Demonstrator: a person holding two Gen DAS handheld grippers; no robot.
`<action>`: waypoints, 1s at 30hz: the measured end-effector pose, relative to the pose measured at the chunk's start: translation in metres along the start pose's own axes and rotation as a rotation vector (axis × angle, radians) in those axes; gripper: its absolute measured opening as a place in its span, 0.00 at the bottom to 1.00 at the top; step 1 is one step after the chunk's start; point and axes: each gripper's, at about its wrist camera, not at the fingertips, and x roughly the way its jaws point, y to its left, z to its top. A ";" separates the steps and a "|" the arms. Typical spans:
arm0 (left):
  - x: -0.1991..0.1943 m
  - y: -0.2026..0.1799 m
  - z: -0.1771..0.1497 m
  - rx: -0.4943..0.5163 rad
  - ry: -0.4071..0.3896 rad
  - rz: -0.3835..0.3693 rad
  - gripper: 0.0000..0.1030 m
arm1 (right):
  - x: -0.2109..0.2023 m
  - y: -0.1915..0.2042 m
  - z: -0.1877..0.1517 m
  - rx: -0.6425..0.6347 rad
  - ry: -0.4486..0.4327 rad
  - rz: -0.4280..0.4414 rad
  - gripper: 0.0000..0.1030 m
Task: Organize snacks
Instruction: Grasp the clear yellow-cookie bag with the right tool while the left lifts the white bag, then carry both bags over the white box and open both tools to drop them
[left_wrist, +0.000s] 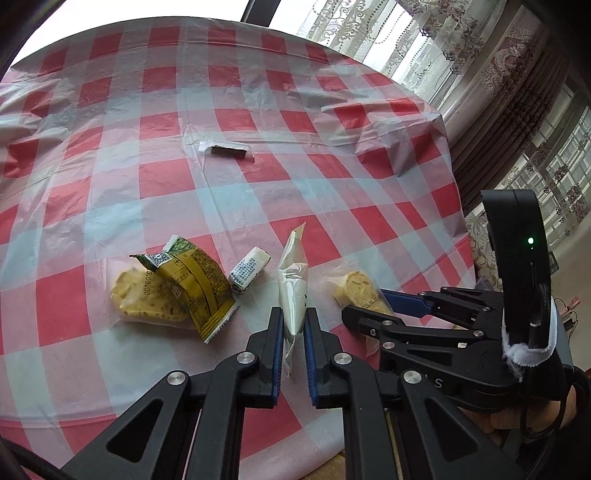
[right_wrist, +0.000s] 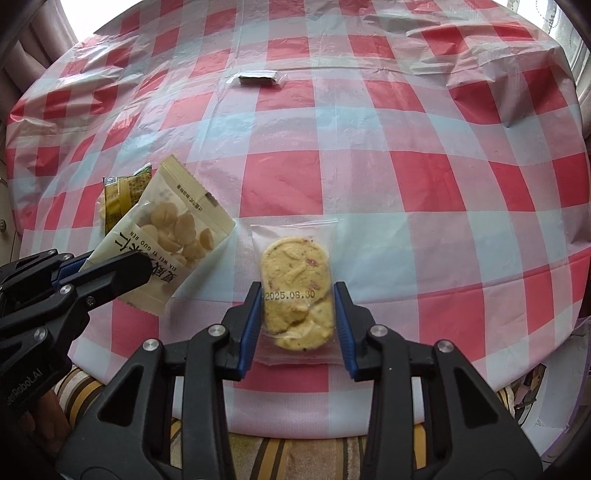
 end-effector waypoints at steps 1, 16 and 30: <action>-0.001 -0.001 -0.001 -0.002 -0.003 -0.001 0.11 | -0.003 -0.003 -0.001 0.002 -0.006 0.001 0.40; 0.011 -0.058 0.001 0.016 0.030 0.014 0.11 | -0.046 -0.053 -0.021 0.074 -0.081 0.004 0.39; 0.034 -0.134 0.003 0.099 0.078 -0.050 0.11 | -0.083 -0.132 -0.054 0.198 -0.136 -0.035 0.39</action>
